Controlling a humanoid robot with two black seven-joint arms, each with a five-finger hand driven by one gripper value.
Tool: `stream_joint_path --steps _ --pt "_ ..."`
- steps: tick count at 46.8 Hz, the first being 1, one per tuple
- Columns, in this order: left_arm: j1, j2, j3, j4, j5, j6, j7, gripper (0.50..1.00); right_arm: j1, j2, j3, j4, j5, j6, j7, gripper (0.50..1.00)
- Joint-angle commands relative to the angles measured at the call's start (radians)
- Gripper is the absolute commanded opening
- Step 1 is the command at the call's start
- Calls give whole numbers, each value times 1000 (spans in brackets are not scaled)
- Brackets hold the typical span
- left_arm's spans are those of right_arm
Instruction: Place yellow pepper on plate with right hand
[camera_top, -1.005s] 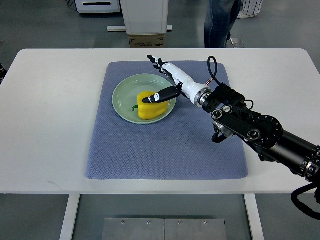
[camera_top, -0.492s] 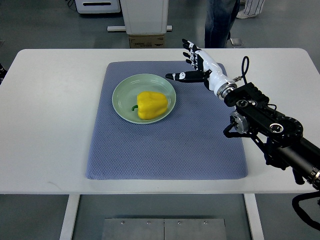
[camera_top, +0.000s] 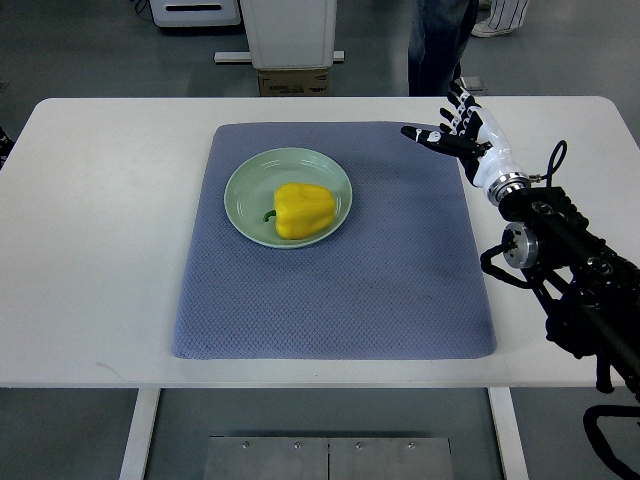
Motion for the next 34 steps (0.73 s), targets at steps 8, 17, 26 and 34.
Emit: stream_joint_path --steps 8,17,26,34 --pt "0 0 0 -1 0 0 0 1000 -26 8 61 6 16 -35 -19 1000" --pt "0 0 0 0 0 0 0 1000 -34 18 61 5 20 -35 -17 1000" --pt "0 0 0 0 0 0 0 1000 -34 30 61 6 20 -35 -14 1000" --pt "0 0 0 0 0 0 0 1000 -34 33 61 5 20 -35 -11 1000"
